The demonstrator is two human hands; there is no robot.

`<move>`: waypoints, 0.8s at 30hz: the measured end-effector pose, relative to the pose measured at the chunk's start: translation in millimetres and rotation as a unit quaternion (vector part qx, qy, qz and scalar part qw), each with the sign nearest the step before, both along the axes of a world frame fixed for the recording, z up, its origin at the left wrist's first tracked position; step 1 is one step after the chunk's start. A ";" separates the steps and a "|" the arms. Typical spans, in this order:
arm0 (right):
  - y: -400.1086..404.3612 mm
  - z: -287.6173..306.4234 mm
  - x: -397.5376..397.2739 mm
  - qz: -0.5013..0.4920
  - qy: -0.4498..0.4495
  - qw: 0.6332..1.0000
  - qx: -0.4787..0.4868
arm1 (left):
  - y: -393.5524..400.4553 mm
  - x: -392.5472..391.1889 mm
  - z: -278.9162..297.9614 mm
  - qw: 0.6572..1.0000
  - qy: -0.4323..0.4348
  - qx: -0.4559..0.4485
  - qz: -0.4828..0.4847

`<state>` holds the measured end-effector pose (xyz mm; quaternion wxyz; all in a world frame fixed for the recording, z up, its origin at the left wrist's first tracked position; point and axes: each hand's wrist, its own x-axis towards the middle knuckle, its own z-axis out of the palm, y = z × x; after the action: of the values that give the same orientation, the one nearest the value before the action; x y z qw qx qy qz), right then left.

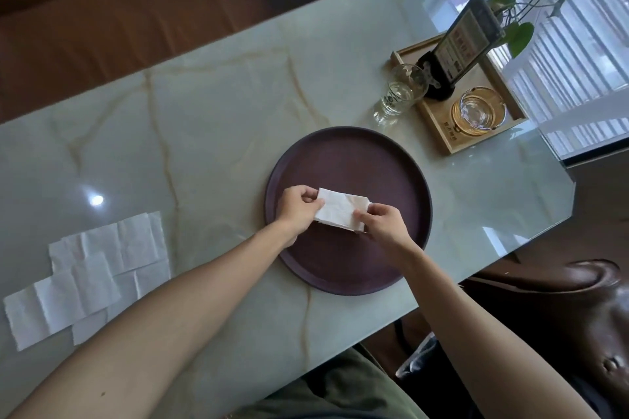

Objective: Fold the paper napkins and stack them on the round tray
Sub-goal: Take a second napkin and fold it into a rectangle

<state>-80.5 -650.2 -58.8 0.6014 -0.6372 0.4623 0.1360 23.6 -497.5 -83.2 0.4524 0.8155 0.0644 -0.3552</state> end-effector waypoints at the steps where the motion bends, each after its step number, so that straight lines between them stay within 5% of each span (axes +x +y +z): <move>1: -1.9 -3.2 -0.1 0.002 0.010 1.000 -0.011 | -3.3 -0.1 0.0 1.000 -0.014 0.007 -0.013; 24: -12.8 -15.9 -7.5 0.080 0.209 0.946 -0.233 | 5.9 -1.6 -9.3 0.983 -0.103 0.115 -0.096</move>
<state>-87.9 -663.0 -74.7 0.3133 -0.7517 0.5438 0.2026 22.0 -491.6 -92.5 0.3239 0.8967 -0.0206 -0.3010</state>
